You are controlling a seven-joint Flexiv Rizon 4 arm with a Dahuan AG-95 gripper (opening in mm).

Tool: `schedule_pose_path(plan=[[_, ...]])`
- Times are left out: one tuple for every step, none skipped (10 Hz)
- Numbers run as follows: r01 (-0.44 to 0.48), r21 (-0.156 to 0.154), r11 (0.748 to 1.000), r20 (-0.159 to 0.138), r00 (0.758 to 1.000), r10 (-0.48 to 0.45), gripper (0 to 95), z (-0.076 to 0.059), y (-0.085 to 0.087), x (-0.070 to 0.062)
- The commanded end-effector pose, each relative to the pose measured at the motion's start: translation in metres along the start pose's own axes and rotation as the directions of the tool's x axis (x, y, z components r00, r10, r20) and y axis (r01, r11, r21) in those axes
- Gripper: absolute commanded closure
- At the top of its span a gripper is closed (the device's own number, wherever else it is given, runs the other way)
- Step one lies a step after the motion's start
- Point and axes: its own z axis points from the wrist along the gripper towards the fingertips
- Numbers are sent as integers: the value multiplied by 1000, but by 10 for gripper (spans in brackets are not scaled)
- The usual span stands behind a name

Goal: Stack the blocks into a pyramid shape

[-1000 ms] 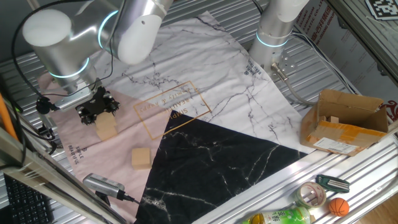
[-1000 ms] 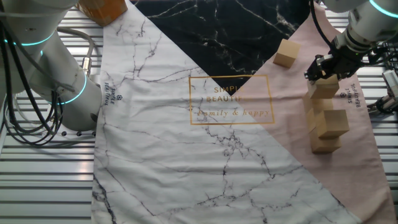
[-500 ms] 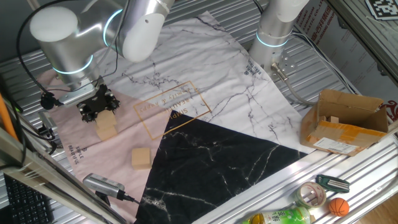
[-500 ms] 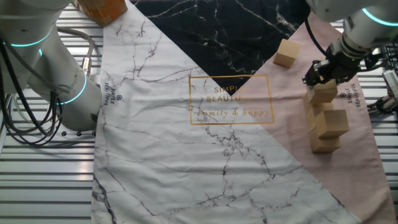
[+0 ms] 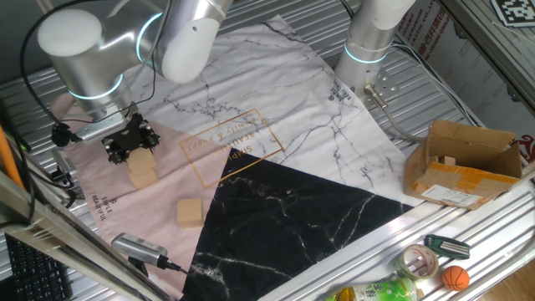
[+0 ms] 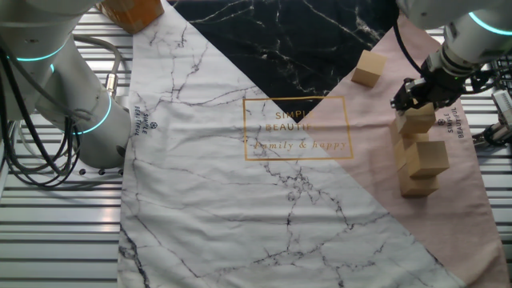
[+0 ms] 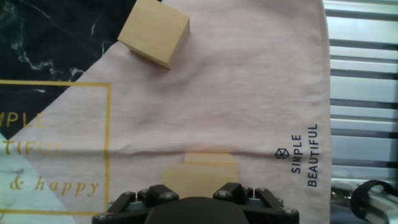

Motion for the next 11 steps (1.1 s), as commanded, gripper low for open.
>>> schedule_pose_path(plan=[[-1,6,1000,3,1000,1,950,2,1,1],[-1,8,1000,8,1000,1,950,2,0,3],[0,11,1000,7,1000,0,950,2,0,4],[1,11,1000,7,1000,-1,950,2,-1,4],[0,11,1000,8,1000,-1,950,2,-2,5],[0,13,1000,10,1000,0,950,3,-2,6],[0,12,1000,10,1000,0,950,3,-3,7],[0,13,1000,12,1000,0,950,4,-4,8],[2,11,1000,13,1000,-2,950,4,-4,9],[1,11,1000,14,1000,-1,950,4,-5,10],[-2,7,1000,17,1000,2,950,4,-5,12]])
